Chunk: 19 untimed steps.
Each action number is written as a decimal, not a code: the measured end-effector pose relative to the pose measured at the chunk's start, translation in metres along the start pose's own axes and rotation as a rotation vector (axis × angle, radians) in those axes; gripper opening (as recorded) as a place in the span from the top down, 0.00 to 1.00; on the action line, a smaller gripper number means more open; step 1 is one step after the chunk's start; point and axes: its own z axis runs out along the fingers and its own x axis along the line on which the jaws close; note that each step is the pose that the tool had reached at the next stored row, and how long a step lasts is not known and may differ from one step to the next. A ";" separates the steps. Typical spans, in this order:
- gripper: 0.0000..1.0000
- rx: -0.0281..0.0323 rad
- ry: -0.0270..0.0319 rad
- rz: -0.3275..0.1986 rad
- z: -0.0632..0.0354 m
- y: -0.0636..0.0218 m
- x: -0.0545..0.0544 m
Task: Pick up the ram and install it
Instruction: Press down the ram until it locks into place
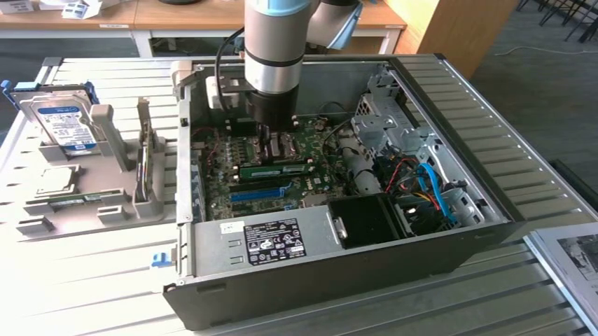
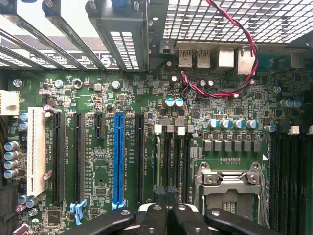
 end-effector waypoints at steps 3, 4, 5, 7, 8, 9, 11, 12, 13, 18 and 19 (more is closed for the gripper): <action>0.90 0.0000 0.0000 0.000 0.0005 0.0000 0.000; 0.90 0.0000 -0.0001 0.000 0.0008 0.0000 0.000; 0.90 0.0000 0.0000 0.000 0.0011 0.0000 0.000; 0.90 0.0000 0.0000 0.000 0.0016 0.0000 0.000; 0.90 0.0000 0.0000 0.000 0.0018 0.0000 0.000; 0.90 0.0000 0.0000 0.000 0.0021 0.0000 0.000; 0.90 0.0000 0.0000 0.000 0.0025 0.0000 0.000; 0.90 0.0000 0.0000 0.000 0.0027 0.0000 0.000; 0.90 0.0000 0.0000 0.000 0.0030 0.0000 0.000; 0.90 0.0000 0.0000 0.000 0.0040 0.0000 0.000; 0.90 0.0000 0.0000 0.000 0.0042 0.0000 0.000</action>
